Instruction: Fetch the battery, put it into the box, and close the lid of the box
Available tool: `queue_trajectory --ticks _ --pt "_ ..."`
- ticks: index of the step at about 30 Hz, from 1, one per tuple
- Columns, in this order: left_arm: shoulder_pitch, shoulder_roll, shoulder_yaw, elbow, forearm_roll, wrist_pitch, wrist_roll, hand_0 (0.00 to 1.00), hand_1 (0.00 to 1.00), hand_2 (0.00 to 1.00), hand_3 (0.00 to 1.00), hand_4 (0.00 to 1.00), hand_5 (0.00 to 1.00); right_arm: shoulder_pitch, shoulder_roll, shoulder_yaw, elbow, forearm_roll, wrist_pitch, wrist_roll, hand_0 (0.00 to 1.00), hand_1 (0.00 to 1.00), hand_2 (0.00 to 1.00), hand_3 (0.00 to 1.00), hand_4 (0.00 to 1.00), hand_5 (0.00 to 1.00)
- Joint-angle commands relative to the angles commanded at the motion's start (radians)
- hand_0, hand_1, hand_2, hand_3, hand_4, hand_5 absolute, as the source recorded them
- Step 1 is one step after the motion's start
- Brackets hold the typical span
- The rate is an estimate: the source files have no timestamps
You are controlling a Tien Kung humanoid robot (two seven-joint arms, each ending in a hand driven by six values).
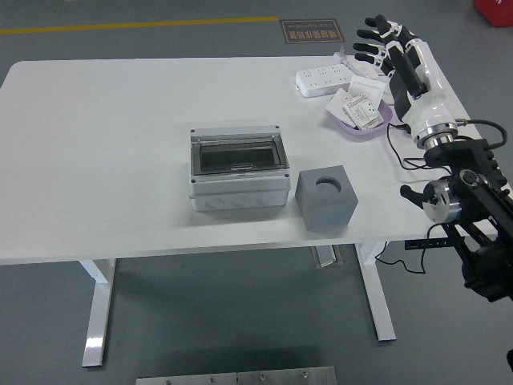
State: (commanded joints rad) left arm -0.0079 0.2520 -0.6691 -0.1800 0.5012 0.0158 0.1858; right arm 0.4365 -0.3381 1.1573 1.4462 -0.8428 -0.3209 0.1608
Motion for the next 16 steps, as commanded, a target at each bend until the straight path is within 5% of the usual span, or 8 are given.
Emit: queue_trajectory --ticks 7,13,14,16 --pt "-0.008 0.011 0.009 0.0 -0.017 -0.001 -0.005 0.624 0.763 0.734 0.738 0.66 0.209 -0.04 -0.002 0.039 0.011 -0.012 -0.12 0.068 0.584 0.564 0.614 0.652 0.781 0.622" --pt "-0.012 0.014 0.012 0.0 -0.027 -0.001 -0.009 0.624 0.763 0.734 0.738 0.66 0.209 -0.067 -0.006 0.061 0.016 0.007 -0.11 0.064 0.584 0.564 0.614 0.652 0.781 0.622" --pt "-0.013 0.014 0.013 0.0 -0.029 -0.001 -0.009 0.624 0.763 0.734 0.739 0.659 0.209 -0.072 -0.006 0.066 0.018 0.011 -0.102 0.06 0.36 0.489 0.56 0.62 0.749 0.588" --pt "-0.013 0.014 0.015 0.0 -0.033 -0.001 -0.009 0.624 0.763 0.734 0.739 0.659 0.209 -0.08 -0.006 0.073 0.02 0.016 -0.092 0.054 0.36 0.489 0.56 0.62 0.749 0.588"
